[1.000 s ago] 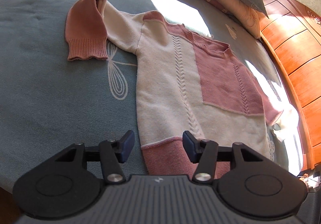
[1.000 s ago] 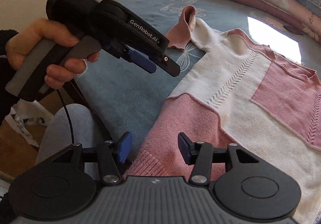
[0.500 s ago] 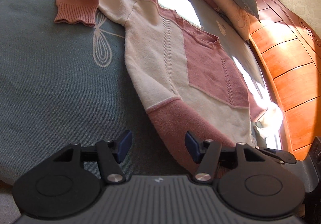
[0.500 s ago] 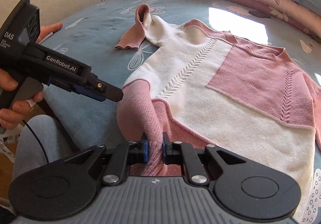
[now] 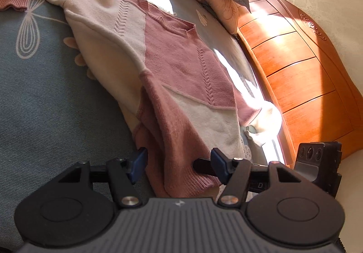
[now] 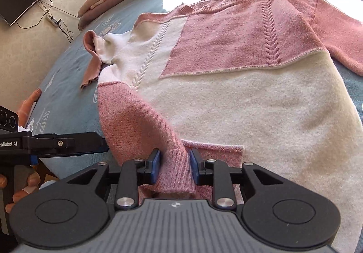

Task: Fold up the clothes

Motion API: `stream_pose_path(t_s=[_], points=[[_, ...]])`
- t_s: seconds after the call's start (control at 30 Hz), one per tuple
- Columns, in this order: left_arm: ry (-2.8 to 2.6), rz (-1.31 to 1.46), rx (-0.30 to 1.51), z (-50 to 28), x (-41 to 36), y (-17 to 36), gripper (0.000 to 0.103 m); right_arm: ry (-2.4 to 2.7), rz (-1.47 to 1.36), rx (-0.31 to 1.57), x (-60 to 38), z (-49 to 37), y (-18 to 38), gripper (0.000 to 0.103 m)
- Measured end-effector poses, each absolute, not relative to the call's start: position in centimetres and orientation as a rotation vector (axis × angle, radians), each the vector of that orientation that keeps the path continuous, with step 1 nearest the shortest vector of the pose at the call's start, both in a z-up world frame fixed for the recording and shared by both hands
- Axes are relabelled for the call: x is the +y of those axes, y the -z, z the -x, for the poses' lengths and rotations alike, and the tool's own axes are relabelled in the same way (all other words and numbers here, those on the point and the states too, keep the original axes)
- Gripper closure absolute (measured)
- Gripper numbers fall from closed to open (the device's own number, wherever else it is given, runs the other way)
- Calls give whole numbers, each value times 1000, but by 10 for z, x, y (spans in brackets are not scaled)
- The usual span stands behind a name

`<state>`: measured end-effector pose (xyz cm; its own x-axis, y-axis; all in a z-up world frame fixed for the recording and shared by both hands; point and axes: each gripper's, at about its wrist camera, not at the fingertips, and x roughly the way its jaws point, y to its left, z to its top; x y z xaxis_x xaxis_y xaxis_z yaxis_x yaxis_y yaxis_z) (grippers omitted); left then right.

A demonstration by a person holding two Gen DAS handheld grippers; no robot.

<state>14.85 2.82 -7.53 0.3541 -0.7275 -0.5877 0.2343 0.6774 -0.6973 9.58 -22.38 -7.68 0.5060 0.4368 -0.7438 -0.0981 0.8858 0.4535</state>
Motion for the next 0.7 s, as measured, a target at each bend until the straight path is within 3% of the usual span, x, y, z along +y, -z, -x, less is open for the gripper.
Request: stream_pose_path(t_s=[0.2,0.3,0.37,0.7], points=[[700,556,978,-152,13,81,49,-333,-380,974,-235,-83,71,70],[707,532,1017,-149,8,88,70,-324,-374,959,-244,-76,67,70],[693,496,1019,-142,9,89,96,-317,-374,946,-251,-72,65,70],[640,497,884,-101,74,24,99,-264,-366,886,-277,-56,53,67]])
